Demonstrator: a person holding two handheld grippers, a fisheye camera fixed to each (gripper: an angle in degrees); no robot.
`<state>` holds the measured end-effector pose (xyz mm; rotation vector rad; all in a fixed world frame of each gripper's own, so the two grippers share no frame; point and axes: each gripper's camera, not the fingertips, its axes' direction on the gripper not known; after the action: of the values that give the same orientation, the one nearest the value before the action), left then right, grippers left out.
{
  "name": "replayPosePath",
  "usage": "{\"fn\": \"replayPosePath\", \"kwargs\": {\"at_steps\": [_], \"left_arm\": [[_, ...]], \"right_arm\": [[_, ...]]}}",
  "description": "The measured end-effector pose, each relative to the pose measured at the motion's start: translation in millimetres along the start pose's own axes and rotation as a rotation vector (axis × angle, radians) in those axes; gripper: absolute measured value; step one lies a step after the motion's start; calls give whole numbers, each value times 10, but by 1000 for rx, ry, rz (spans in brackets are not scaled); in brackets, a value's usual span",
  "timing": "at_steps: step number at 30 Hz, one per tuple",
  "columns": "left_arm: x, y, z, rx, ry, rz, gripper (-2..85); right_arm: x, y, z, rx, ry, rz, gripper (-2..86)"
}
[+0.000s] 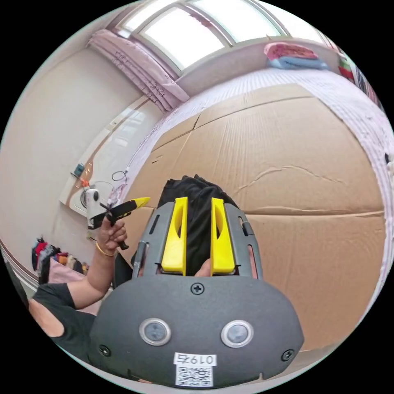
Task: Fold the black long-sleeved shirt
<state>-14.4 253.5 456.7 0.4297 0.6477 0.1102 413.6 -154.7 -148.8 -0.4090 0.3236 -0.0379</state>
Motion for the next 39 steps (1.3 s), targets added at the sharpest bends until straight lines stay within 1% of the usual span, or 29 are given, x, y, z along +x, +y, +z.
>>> {"fn": "replayPosePath", "kwargs": {"at_steps": [3,5,10,11,13,16,19,22,28,31,33,35,39], "left_arm": [[-346,-314,182,-50,36,-65,90],[-450,-426,256,-53,53,-79,91],[-606,-677,525,-109,43,-100,84],[-637,-739,554,-115,45,-105,79],[-649,-812,596,-124,51,-99,67],[-628,-882,638,-130,1,-71,40],[-699,-922,655,-128,-6,-83,26],[-710,-939,673,-122,-19,-70,18],[-753,-995,704,-122,-26,-71,12],[-719,-1046,729,-130,-41,-50,10],[-687,-1096,742,-139,-49,-39,9],[-669,-1130,751,-144,-47,-29,9],[-697,-1177,781,-149,-38,-20,9]], "right_arm": [[218,-361,-84,-45,33,58,86],[311,-578,-181,-67,-6,74,81],[397,-914,-427,-74,-16,88,45],[416,-981,-498,-72,-17,90,20],[423,-1078,-595,-83,-10,80,2],[448,-1219,-794,-74,-8,75,-6],[525,-1347,-993,-64,-25,103,-8],[604,-1441,-1085,-88,-34,138,-8],[778,-1528,-1345,-44,-143,215,-6],[687,-1588,-1429,-48,-145,174,5],[631,-1644,-1508,-47,-143,158,32],[595,-1710,-1672,-32,-187,137,65],[490,-1766,-1804,-74,-183,94,77]]}}
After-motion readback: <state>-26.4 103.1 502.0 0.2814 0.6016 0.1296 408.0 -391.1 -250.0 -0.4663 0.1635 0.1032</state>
